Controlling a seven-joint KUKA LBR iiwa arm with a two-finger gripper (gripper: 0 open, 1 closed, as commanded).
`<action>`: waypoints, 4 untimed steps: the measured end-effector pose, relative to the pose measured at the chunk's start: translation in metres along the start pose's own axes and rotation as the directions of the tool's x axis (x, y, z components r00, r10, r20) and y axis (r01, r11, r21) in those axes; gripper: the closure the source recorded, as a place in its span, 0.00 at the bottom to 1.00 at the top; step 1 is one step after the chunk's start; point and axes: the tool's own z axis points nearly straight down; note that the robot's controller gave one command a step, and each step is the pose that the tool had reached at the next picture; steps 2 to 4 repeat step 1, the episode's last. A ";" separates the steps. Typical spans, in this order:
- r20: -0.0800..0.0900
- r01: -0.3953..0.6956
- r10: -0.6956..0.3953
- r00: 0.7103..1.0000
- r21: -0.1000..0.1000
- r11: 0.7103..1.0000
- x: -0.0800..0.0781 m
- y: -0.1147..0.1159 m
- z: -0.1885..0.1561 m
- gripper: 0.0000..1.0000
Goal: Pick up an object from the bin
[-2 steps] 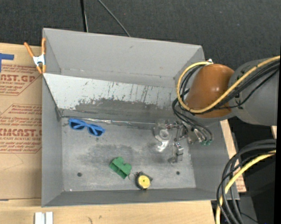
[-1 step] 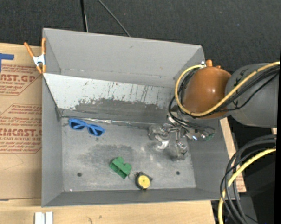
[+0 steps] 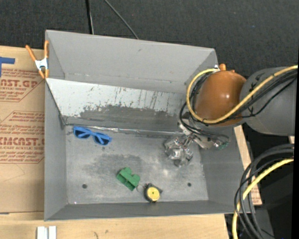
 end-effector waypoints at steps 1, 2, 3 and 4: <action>0.005 0.039 -0.039 0.999 0.008 0.999 0.005 -0.006 -0.171 1.00; 0.005 0.039 -0.039 0.999 0.008 0.999 0.005 -0.006 -0.171 1.00; 0.005 0.039 -0.039 0.999 0.008 0.999 0.005 -0.006 -0.171 1.00; 0.005 0.039 -0.039 0.999 0.008 0.999 0.005 -0.006 -0.171 1.00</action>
Offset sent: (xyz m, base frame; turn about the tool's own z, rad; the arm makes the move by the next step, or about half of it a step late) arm -0.0018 -0.0084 0.1663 -0.0403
